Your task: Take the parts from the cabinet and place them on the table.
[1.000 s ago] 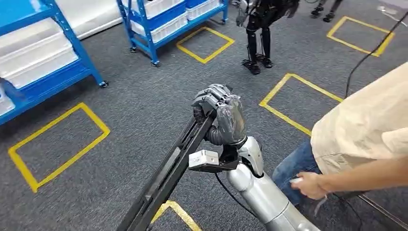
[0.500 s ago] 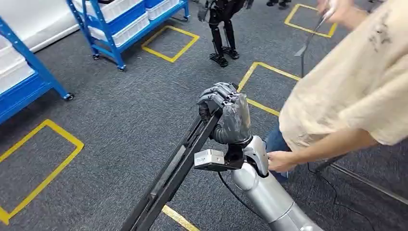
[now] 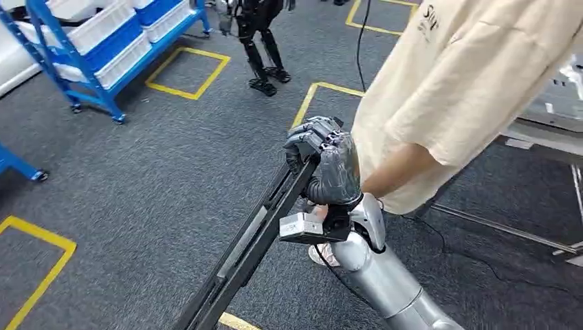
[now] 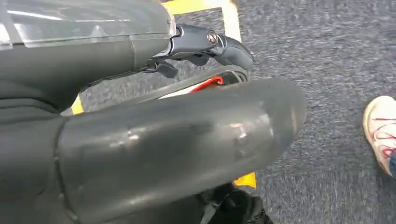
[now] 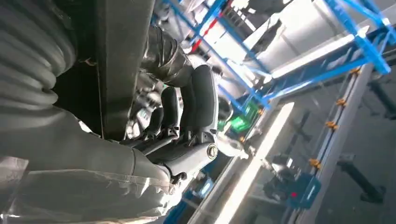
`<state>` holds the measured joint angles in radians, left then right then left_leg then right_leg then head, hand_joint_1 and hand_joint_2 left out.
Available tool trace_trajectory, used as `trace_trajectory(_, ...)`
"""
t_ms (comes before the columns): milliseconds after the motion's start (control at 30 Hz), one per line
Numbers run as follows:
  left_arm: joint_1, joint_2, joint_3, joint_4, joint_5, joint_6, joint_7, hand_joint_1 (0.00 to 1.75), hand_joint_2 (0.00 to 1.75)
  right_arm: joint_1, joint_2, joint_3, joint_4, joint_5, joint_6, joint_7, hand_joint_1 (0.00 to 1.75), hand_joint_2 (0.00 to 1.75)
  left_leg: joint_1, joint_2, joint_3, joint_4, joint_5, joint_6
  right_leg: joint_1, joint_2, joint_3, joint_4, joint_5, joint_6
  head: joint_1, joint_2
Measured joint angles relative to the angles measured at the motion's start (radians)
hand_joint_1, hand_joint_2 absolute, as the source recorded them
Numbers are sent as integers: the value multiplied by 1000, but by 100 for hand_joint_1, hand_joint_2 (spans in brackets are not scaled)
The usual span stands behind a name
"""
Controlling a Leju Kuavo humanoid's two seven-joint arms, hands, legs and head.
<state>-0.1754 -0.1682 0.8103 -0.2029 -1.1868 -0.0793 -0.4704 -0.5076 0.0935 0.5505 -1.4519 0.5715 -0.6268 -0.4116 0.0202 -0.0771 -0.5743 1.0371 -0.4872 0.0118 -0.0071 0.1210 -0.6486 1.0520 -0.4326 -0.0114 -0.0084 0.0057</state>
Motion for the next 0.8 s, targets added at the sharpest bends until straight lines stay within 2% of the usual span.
trace_trajectory(67,-2,0,0,0,0,0,0,0,0,2,-2,-1,-3,0,-1,0,175,175,-8,18,1,0,-1,2,-9,19,-5,-9,9,15,-1,0)
trace_trajectory(100,-4,0,0,0,0,0,0,0,0,3,-3,-3,-4,1,-1,0,175,175,-7,27,5,-10,5,9,-9,30,-5,-15,15,24,0,0)
trace_trajectory(133,-7,-1,1,0,0,0,0,0,0,5,-5,-5,-8,2,-2,0,175,175,7,45,11,-27,16,17,-6,3,-6,-9,7,28,0,0)
trace_trajectory(167,-7,0,1,0,0,0,0,0,0,3,-6,-7,-11,2,-2,0,175,175,3,54,16,-36,20,21,3,-56,-14,12,-13,34,5,0)
trace_trajectory(200,-6,0,2,0,0,0,0,0,0,1,-6,-7,-12,2,-2,0,175,175,1,67,17,-38,21,29,0,-89,-40,68,-51,39,5,0)
trace_trajectory(267,-1,0,3,0,0,0,0,0,0,7,-8,-7,-13,2,-2,0,175,175,-2,96,17,-36,20,30,-7,-109,-108,213,-115,45,5,0)
trace_trajectory(300,-1,1,3,0,0,0,0,0,0,10,-9,-7,-13,2,-2,0,175,175,-2,111,16,-35,19,30,-9,-113,-129,255,-121,48,5,0)
trace_trajectory(333,0,1,3,0,0,0,0,0,0,11,-10,-7,-13,2,-2,2,175,175,-1,124,16,-34,17,28,-12,-117,-126,249,-105,50,5,0)
trace_trajectory(367,-1,0,3,0,0,0,0,0,0,11,-11,-7,-13,2,-2,2,175,175,-1,136,16,-32,14,27,-14,-121,-103,207,-73,51,5,0)
trace_trajectory(400,-2,-1,3,0,0,0,0,0,0,11,-11,-7,-14,2,-2,3,175,175,-1,148,18,-29,10,23,-15,-133,-61,130,-31,50,5,0)
trace_trajectory(433,-3,-3,3,0,-2,0,0,0,0,9,-11,-7,-15,2,-2,3,175,175,-1,159,20,-24,4,19,-13,-164,-10,39,7,47,5,0)
trace_trajectory(467,-3,-3,4,0,-3,0,0,0,0,8,-12,-8,-18,2,-2,3,175,175,-5,167,21,-21,-1,11,-2,-218,11,-5,-5,42,5,0)
trace_trajectory(500,-3,-3,4,0,-3,0,1,0,0,7,-11,-7,-18,2,-2,3,175,175,-12,177,21,-14,-8,3,5,-209,11,-14,-2,29,4,0)
trace_trajectory(567,-3,-3,4,0,-3,0,4,0,0,8,-12,-8,-19,2,-3,3,175,175,-15,199,26,-17,-11,-5,8,-186,5,-9,-4,23,4,0)
trace_trajectory(600,-5,-3,4,0,-3,0,6,0,0,8,-13,-10,-19,2,-3,3,175,175,-14,213,30,-19,-12,-9,10,-172,3,-9,-3,15,5,0)
trace_trajectory(633,-8,-3,4,0,-7,0,9,0,0,9,-13,-10,-22,2,-3,4,175,175,-8,202,28,-14,-23,-18,-3,-158,9,-18,2,5,3,0)
trace_trajectory(667,-10,-3,4,0,-8,0,12,0,0,9,-13,-10,-24,2,-3,4,175,175,-4,141,23,10,-43,-21,-3,-147,10,-20,4,2,5,0)
trace_trajectory(700,-9,-3,4,0,-9,0,14,0,0,9,-12,-9,-25,3,-3,4,175,175,-2,109,0,64,-79,-20,-4,-139,9,-20,4,-5,3,0)
trace_trajectory(767,-2,-3,4,0,-15,0,20,0,0,14,-10,-9,-25,3,-3,4,175,175,-3,88,-73,217,-150,-22,-3,-112,9,-20,5,-9,4,0)
trace_trajectory(800,2,-3,4,0,-18,0,22,0,0,17,-10,-9,-25,3,-3,4,175,175,-2,86,-101,271,-162,-23,-2,-98,8,-19,5,-9,4,0)
